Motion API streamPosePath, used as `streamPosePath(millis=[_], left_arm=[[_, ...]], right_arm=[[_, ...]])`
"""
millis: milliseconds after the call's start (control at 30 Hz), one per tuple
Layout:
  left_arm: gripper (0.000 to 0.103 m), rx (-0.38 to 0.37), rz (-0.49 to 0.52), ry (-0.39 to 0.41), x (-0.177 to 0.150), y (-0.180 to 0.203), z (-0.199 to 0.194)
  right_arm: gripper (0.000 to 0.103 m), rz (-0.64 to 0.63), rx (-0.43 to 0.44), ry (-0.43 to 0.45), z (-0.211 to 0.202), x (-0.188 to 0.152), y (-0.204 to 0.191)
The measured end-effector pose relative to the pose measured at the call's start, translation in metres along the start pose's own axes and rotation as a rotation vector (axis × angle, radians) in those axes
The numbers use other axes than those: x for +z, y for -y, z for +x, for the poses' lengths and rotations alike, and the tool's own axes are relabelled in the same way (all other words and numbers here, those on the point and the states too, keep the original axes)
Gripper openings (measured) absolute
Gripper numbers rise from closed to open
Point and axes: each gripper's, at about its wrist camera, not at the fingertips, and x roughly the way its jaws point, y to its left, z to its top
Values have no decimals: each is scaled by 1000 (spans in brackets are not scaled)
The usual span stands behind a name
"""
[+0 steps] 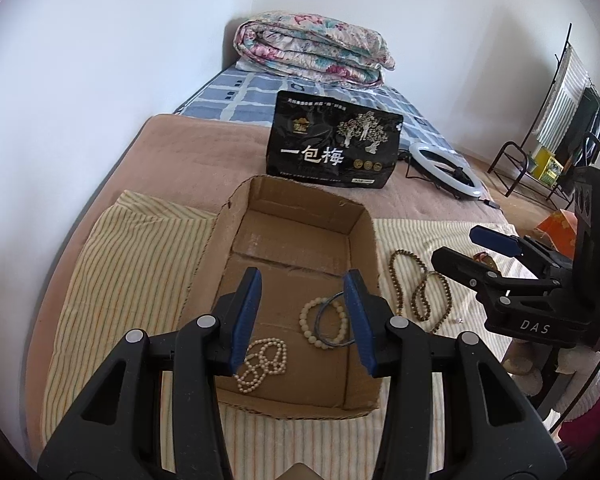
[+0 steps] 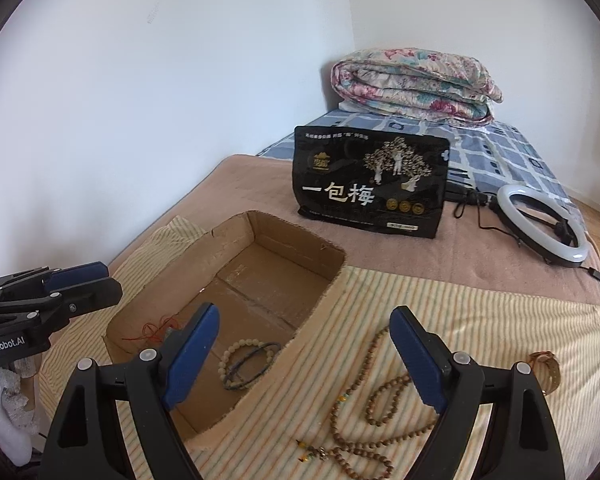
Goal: Organize jewelry
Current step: 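Move both tools back toward the wooden bead necklace and wristwatch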
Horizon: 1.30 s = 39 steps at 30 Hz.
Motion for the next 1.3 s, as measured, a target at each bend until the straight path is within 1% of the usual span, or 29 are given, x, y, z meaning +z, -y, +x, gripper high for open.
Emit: streamPosePath(millis=[133,333,633,933,1100,1300], left_arm=[[43,-24,16,4,3,15,0],[43,-68,54,1,4,43,2],[43,-139,129,-23,0,97,11],[43,-191,204,-98,-16,147,35],[43,-212,254,-136,-30,171,44],[43,-211,304,-199,-53,186,59]], right_arm=[[89,14,-23,13,-15,-2,15],[90,48,-68,31,-41,-7,49],[90,94,-151,44,-79,-26,103],[91,187,-222,40,-104,-46,162],[91,227,-248,13,-105,-59,189],[91,239,-286,-30,-104,-77,216]])
